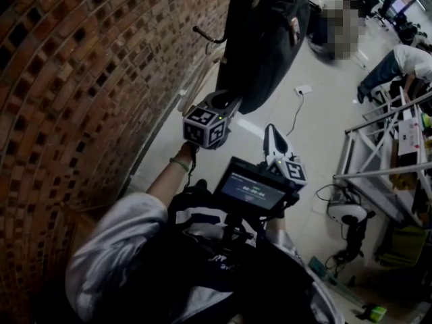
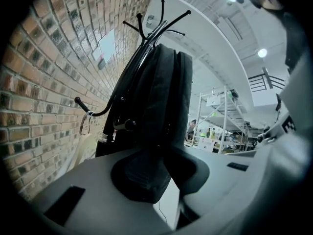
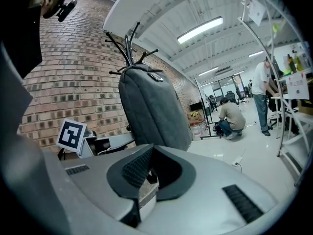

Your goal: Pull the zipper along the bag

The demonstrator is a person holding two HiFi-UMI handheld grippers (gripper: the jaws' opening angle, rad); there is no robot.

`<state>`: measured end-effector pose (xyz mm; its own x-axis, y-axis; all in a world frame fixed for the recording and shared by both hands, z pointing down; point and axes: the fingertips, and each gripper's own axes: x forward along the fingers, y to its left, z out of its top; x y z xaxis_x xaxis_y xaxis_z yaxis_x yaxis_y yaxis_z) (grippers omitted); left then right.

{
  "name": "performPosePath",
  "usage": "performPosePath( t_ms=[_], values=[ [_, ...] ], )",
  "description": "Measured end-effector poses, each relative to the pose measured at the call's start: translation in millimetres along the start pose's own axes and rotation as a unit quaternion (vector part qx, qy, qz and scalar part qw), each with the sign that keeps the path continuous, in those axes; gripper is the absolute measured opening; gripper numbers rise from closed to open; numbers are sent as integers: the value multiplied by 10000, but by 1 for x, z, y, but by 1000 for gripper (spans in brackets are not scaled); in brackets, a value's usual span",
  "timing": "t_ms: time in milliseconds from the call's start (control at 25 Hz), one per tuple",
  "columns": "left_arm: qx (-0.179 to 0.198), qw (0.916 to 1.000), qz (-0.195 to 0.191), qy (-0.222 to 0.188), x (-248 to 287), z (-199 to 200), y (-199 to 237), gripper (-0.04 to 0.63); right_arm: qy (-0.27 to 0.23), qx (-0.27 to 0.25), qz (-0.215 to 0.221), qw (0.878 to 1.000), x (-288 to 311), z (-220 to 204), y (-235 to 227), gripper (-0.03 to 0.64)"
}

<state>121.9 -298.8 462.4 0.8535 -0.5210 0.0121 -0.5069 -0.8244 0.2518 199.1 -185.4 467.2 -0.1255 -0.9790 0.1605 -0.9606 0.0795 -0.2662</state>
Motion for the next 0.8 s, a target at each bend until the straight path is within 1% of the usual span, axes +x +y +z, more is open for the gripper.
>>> performPosePath(
  t_ms=[120, 200, 240, 320, 440, 520, 600, 680, 800],
  values=[
    [128, 9998, -131, -4, -4, 3, -5, 66, -2, -4, -39, 10000, 1, 0, -2, 6],
    [98, 9999, -114, 20, -10, 8, -8, 66, 9, -15, -58, 10000, 0, 0, -2, 6],
    [67, 9999, -97, -18, -13, 9, -8, 66, 11, -21, -59, 10000, 0, 0, -2, 6],
    [-28, 9997, -123, -221, -18, 11, -9, 66, 15, -37, -62, 10000, 1, -1, -2, 6],
    [-298, 9985, -152, -435, -25, 21, -12, 63, 50, -48, -74, 9999, 1, -2, -4, 6],
    [-392, 9979, -226, -463, -24, 22, -13, 63, 71, -44, -77, 9999, 2, -3, -4, 6],
    [-408, 9977, -307, -438, -23, 22, -14, 63, 75, -45, -76, 9999, 3, -4, -4, 6],
    [-256, 9985, -328, -365, -21, 22, -15, 63, 83, -36, -73, 9999, 4, -5, -5, 6],
    [221, 9990, -321, -236, -19, 25, -15, 63, 103, -24, -50, 9999, 6, -7, -4, 6]
  ],
)
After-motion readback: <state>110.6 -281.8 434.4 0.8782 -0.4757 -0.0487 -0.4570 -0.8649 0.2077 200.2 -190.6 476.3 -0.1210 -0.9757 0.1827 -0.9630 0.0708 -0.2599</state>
